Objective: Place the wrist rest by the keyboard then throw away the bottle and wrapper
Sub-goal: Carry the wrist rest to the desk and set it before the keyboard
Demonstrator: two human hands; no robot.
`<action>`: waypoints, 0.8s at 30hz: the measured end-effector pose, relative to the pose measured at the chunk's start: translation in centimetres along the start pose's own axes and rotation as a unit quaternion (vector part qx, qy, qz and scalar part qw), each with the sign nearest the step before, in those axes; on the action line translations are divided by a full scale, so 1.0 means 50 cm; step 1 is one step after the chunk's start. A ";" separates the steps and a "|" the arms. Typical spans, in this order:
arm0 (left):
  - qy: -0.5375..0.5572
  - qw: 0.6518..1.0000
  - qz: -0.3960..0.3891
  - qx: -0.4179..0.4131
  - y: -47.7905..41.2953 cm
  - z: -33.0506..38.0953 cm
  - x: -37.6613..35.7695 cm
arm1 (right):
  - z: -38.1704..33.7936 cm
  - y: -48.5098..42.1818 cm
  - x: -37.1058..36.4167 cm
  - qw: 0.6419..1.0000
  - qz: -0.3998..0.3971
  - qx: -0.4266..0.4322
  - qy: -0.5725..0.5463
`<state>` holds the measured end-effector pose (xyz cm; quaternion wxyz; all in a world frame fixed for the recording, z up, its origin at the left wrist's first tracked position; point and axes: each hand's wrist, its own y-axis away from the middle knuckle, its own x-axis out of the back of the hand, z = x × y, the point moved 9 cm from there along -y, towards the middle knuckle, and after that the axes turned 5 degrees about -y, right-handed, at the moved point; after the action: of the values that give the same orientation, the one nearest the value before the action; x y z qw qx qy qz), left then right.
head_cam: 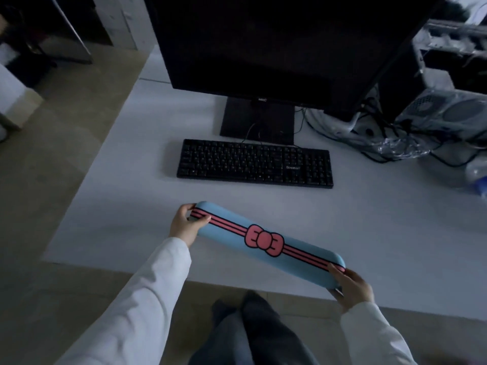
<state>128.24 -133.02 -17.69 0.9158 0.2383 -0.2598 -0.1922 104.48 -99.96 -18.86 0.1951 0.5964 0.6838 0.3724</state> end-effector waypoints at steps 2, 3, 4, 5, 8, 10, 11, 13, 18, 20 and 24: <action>-0.027 1.000 -0.004 0.000 -0.015 0.016 -0.011 | 0.004 -0.005 0.002 1.000 0.006 -0.008 -0.004; -0.039 0.999 -0.004 0.002 -0.020 0.021 -0.014 | 0.003 -0.008 0.001 1.000 0.007 -0.010 0.003; -0.052 0.999 -0.003 0.002 -0.025 0.027 -0.020 | 0.002 -0.013 0.001 1.000 0.008 -0.009 0.012; -0.062 0.998 0.002 0.003 -0.030 0.030 -0.022 | 0.003 -0.017 0.000 1.000 0.010 -0.008 0.022; -0.094 0.996 0.008 -0.002 -0.044 0.041 -0.030 | 0.007 -0.027 0.000 0.998 0.027 -0.001 0.049; -0.114 0.994 0.006 -0.006 -0.051 0.050 -0.037 | 0.004 -0.029 0.000 0.995 0.040 0.019 0.091; -0.119 0.993 0.003 -0.008 -0.054 0.053 -0.040 | 0.004 -0.029 0.002 0.993 0.048 0.026 0.103; -0.140 0.990 0.000 -0.012 -0.062 0.061 -0.045 | 0.011 -0.031 0.007 0.991 0.064 0.024 0.114; -0.218 0.976 -0.001 -0.010 -0.091 0.074 -0.045 | 0.024 -0.027 0.014 0.983 0.098 0.001 0.153; -0.246 0.969 0.018 -0.016 -0.095 0.083 -0.034 | 0.025 -0.019 0.030 0.977 0.142 -0.004 0.156; -0.214 0.977 0.023 -0.012 -0.115 0.096 -0.017 | 0.027 -0.006 0.045 0.974 0.205 -0.006 0.099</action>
<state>123.52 -138.87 -17.50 0.8462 0.1745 -0.4527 -0.2204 104.79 -97.42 -19.56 0.0493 0.6827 0.5608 0.4659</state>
